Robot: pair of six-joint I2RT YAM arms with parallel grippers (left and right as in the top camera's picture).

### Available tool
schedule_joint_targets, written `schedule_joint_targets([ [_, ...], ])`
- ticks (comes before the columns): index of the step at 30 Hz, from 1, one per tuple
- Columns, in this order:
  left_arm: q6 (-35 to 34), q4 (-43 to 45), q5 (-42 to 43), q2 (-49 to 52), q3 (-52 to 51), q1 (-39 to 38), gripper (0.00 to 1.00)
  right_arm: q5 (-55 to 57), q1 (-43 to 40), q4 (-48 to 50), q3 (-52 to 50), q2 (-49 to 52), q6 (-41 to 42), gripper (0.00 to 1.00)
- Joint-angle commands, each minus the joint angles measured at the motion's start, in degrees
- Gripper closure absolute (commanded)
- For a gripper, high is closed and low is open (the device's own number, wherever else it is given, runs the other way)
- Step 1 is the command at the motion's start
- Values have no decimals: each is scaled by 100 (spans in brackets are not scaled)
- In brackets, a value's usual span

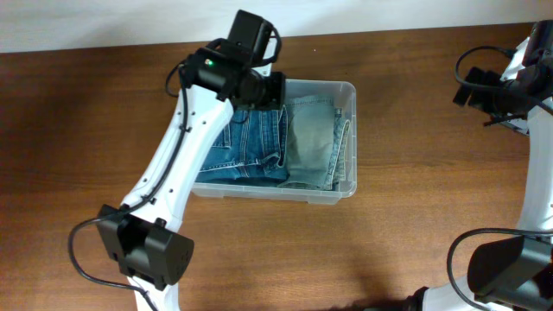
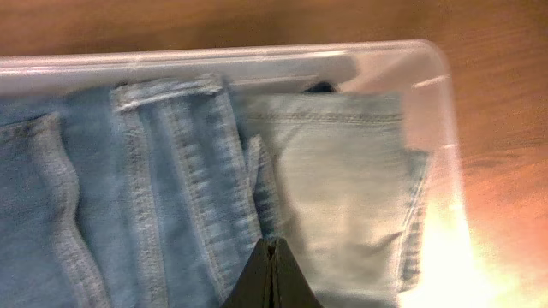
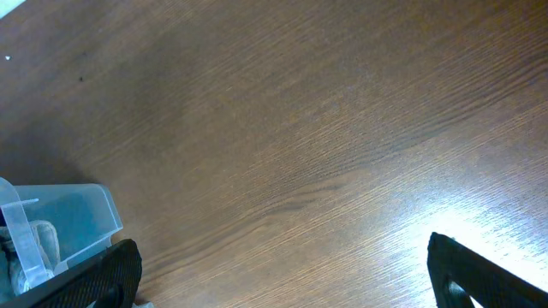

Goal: Pack container

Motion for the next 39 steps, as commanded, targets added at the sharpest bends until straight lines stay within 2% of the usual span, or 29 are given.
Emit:
schedule_joint_targets([
  [1,-81,229,304,13,46,-302,99,48,-17,0,37,-28,-39,1],
  [8,-166,678,238,448,46,-769,99,48,-17,-2,37,-28,-39,1],
  [17,-236,859,234,1399,46,-892,99,48,-17,0,37,-28,-39,1],
  [23,-232,1104,807,1873,46,-892,99,48,-17,0,37,-28,-39,1],
  [28,-229,1204,817,1766,293,-826,99,48,-17,0,37,-28,-39,2],
  [33,-142,772,730,1311,894,-625,100,48,-17,0,37,-28,-39,2],
  [39,-144,-260,-612,592,1346,52,98,48,-17,-2,37,-28,-39,2],
])
